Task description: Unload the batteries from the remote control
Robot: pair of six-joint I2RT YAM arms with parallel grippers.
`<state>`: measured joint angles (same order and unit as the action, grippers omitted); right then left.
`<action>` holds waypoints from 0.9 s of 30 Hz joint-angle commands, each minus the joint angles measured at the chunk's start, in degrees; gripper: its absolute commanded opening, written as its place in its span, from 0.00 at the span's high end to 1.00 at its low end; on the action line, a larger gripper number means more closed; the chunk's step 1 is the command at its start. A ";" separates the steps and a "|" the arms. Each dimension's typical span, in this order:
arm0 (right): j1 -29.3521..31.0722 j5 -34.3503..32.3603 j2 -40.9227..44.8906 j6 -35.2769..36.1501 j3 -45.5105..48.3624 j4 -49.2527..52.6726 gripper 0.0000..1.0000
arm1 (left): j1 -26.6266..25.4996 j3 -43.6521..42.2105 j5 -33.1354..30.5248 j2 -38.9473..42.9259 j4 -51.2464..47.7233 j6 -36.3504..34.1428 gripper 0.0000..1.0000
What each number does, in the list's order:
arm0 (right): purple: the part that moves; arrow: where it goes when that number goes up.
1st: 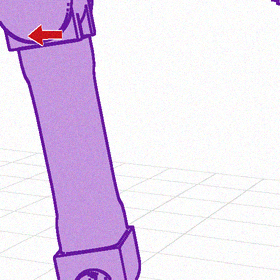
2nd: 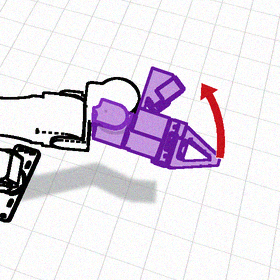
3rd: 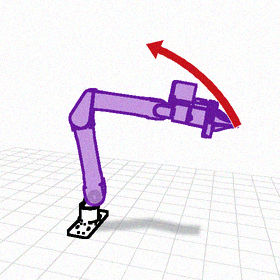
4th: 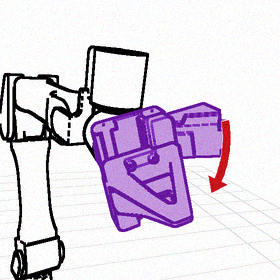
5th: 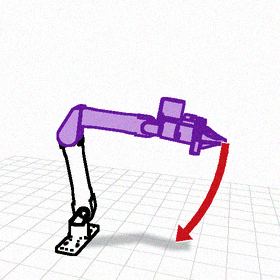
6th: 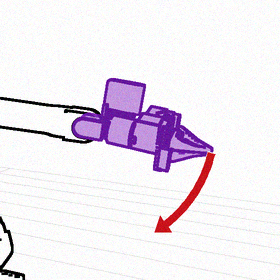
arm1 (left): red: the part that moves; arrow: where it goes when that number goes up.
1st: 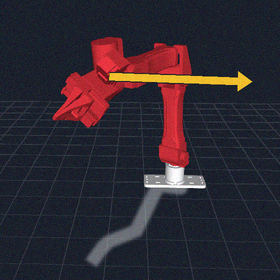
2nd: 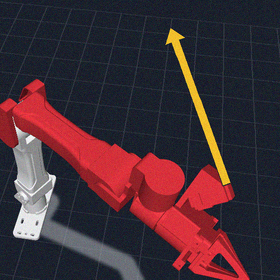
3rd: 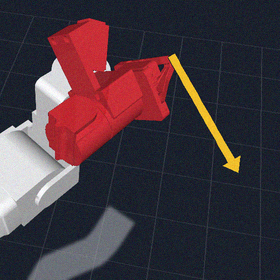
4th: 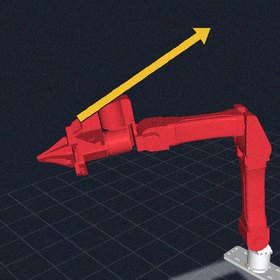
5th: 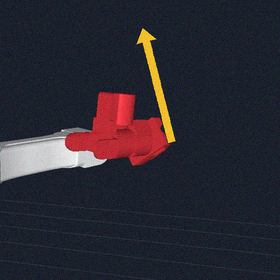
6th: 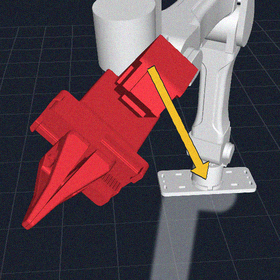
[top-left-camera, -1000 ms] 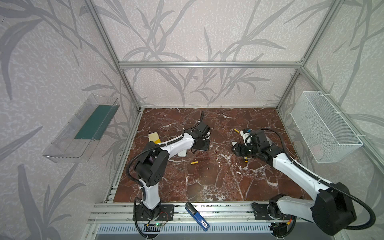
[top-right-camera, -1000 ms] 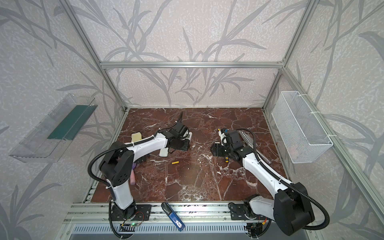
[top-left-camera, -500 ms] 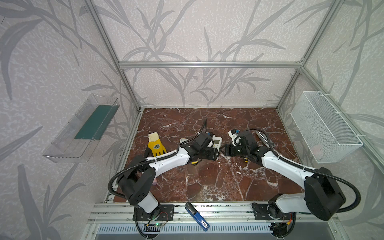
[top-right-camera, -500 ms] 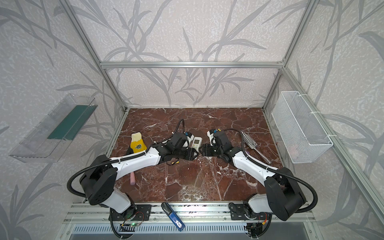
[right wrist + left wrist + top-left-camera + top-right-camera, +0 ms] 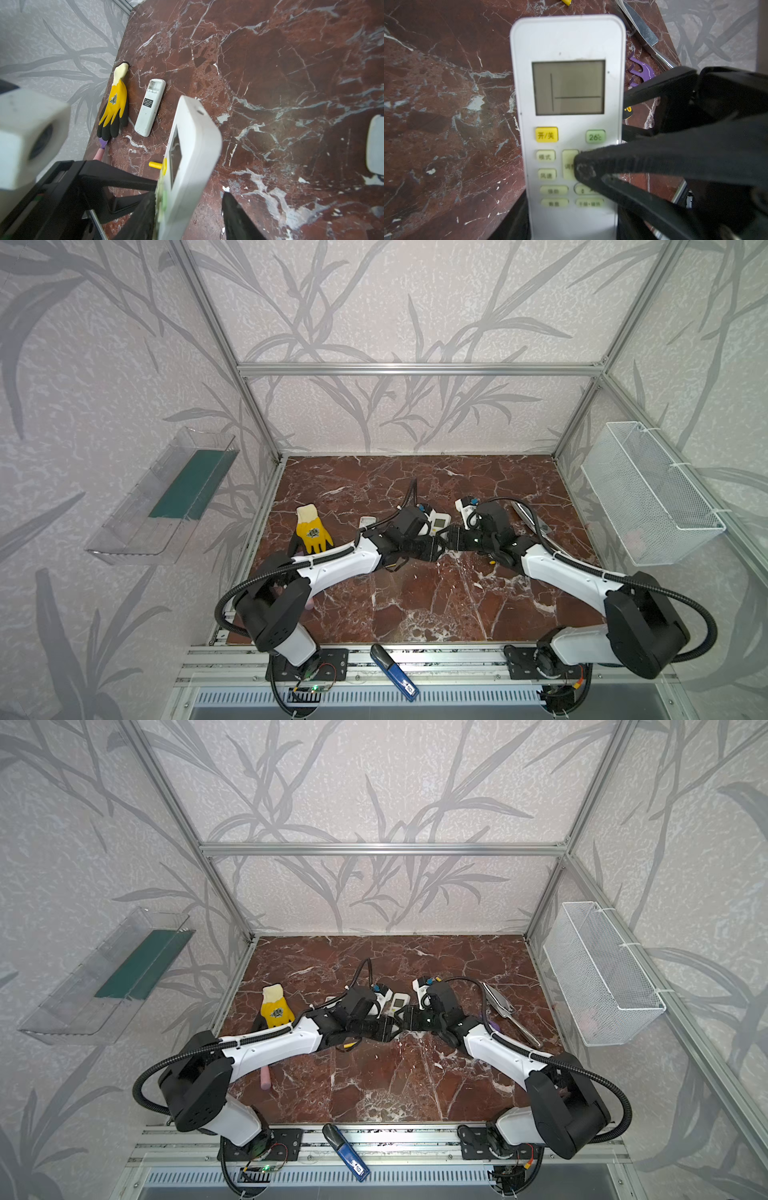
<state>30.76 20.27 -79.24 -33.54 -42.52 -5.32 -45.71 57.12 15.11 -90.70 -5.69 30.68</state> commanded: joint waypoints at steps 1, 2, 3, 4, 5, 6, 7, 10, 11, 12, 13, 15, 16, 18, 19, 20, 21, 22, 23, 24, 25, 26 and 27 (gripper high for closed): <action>0.24 1.96 -1.08 -0.90 0.54 -3.27 0.57 | -0.28 1.08 0.26 1.24 2.63 0.34 0.65; 0.21 2.34 -1.29 -1.23 0.61 -4.00 0.60 | -0.29 1.14 0.18 1.17 2.64 0.31 0.64; 0.25 2.69 -1.51 -1.33 0.73 -4.48 0.63 | -0.27 1.22 0.09 1.19 2.75 0.35 0.65; 0.22 3.15 -1.74 -1.43 0.70 -4.85 0.66 | -0.31 1.21 0.09 1.14 2.88 0.30 0.65; 0.23 3.43 -1.92 -1.60 0.69 -5.34 0.69 | -0.26 1.21 0.17 1.06 3.02 0.33 0.64; 0.23 3.78 -1.97 -1.85 0.87 -6.07 0.72 | -0.27 1.32 0.26 0.97 3.01 0.31 0.64; 0.22 3.94 -2.01 -2.11 1.17 -6.74 0.75 | -0.26 1.38 0.31 0.91 2.97 0.32 0.65; 0.26 4.64 -2.28 -2.43 1.35 -8.56 0.85 | -0.32 1.51 0.33 0.50 2.97 0.35 0.62; 0.19 4.85 -2.40 -2.13 1.23 -8.56 0.87 | -0.27 1.57 0.27 0.36 2.97 0.40 0.60; 0.23 4.67 -2.43 -1.61 1.20 -8.20 0.90 | -0.30 1.63 0.27 0.26 2.73 0.44 0.57; 0.26 4.33 -2.41 -1.05 1.13 -7.84 0.92 | -0.26 1.73 0.18 0.23 2.50 0.48 0.51; 0.22 2.58 -1.94 0.76 1.18 -6.33 0.94 | -0.22 1.88 0.10 0.42 1.60 0.50 0.33; 0.24 1.63 -1.72 1.87 1.21 -5.54 0.94 | -0.17 1.74 -0.19 0.74 1.11 0.48 0.26; 0.26 -1.02 -0.89 4.75 1.26 -3.46 0.94 | -0.08 0.92 -1.17 1.79 0.83 0.25 0.17; 0.22 -2.12 -0.64 6.00 1.25 -2.62 0.94 | -0.03 0.35 -1.94 2.36 0.90 0.10 0.16; 0.25 -3.09 -0.36 7.38 1.20 -1.63 0.95 | 0.03 -0.49 -2.79 3.13 1.32 -0.08 0.14; 0.23 -3.92 -0.02 8.33 1.13 -0.98 0.95 | 0.11 -1.37 -3.92 3.87 1.89 -0.13 0.14; 0.21 -4.75 0.39 9.43 1.21 -0.46 0.95 | 0.35 -2.31 -4.63 4.86 2.00 -0.09 0.13; 0.26 -5.70 0.81 10.60 1.27 0.08 0.96 | 0.82 -2.94 -5.02 5.91 1.80 -0.01 0.13; 0.25 -6.75 1.24 11.89 1.25 0.60 0.97 | 1.33 -3.40 -5.28 6.91 1.51 0.16 0.13; 0.20 -8.09 1.77 13.25 1.31 1.20 0.98 | 1.79 -3.87 -5.71 8.20 1.07 0.41 0.13; 0.25 -9.62 2.43 14.71 1.51 1.60 0.99 | 2.42 -4.27 -6.92 9.44 0.28 1.05 0.13; 0.26 -10.60 2.98 15.93 1.70 1.55 1.00 | 3.19 -4.40 -7.89 10.44 -0.82 1.80 0.13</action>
<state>30.76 14.41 -79.05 -23.42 -41.21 -5.21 -44.14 53.34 11.14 -83.94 -5.74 31.14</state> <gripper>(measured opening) 0.192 0.869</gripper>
